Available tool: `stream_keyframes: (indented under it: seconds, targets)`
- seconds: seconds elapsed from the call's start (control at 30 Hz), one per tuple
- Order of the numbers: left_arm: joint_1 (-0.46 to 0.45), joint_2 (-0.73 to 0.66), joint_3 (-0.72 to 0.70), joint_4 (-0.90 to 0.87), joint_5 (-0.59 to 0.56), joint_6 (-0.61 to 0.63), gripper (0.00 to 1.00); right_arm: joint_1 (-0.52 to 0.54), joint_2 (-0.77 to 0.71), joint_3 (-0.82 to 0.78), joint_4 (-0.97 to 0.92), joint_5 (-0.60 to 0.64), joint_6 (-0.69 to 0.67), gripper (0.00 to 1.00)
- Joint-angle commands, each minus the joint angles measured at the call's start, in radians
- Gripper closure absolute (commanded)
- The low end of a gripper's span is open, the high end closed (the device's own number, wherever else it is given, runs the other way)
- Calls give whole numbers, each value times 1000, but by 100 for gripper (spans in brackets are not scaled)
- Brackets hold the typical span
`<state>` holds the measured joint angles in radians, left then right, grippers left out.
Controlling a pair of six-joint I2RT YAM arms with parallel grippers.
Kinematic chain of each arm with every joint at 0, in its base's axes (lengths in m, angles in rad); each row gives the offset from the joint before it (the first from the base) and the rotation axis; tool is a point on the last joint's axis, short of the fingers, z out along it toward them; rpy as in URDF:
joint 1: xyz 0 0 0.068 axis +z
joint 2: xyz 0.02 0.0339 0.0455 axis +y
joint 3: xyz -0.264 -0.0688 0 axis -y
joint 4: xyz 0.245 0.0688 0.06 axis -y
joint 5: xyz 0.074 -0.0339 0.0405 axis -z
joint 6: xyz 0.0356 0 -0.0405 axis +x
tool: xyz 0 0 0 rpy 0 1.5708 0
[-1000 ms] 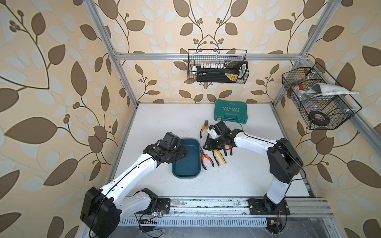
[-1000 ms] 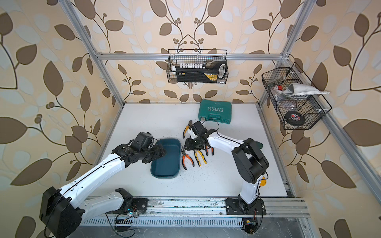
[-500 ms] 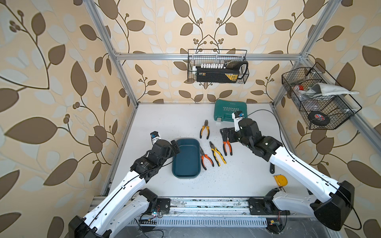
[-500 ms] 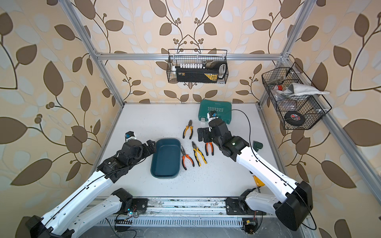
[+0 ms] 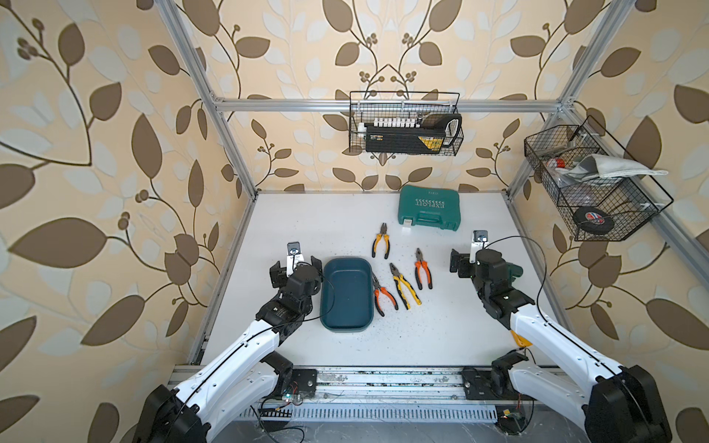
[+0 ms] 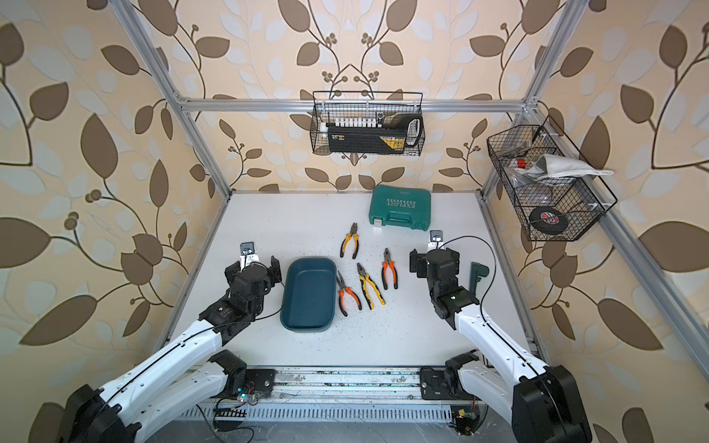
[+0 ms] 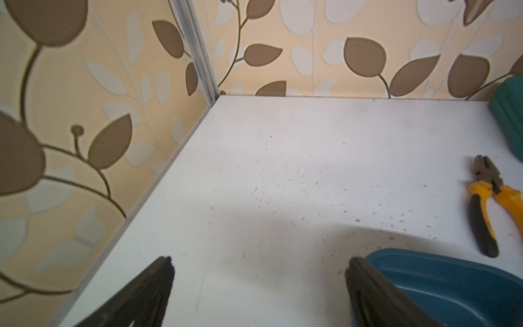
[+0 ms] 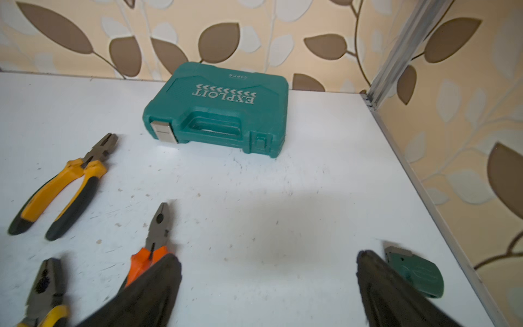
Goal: Take the pliers out of the storage box
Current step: Reset both arms
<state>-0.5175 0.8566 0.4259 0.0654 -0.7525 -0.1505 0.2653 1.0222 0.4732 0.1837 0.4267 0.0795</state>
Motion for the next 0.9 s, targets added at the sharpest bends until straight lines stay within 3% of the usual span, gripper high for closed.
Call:
stream_keyframes:
  seconds: [0.0, 0.17, 0.33, 0.47, 0.53, 0.6, 0.63, 0.7, 0.77, 0.87]
  targets:
    - [61, 22, -60, 276, 104, 266, 1, -64, 22, -85, 256, 14, -58, 1]
    - [247, 52, -82, 313, 287, 148, 1, -115, 161, -130, 444, 10, -49, 1]
    - [332, 185, -106, 454, 405, 209, 1, -132, 312, -141, 570, 57, -30, 1]
    - [361, 282, -151, 589, 392, 240, 1, -142, 400, -204, 780, 60, -29, 1]
    - [414, 292, -170, 642, 473, 186, 1, -149, 407, -161, 681, -11, -38, 1]
    - [484, 323, -178, 705, 585, 147, 1, -154, 482, -142, 710, -65, -59, 1]
    - [513, 352, -152, 674, 591, 117, 1, -165, 530, -148, 818, -74, -77, 1]
    - [539, 419, -146, 711, 616, 101, 1, -170, 470, -131, 668, -81, -39, 1]
    - [542, 486, -158, 787, 643, 112, 1, -175, 511, -143, 770, -88, -66, 1]
    - [553, 527, -121, 749, 646, 95, 1, -175, 494, -135, 720, -83, -52, 1]
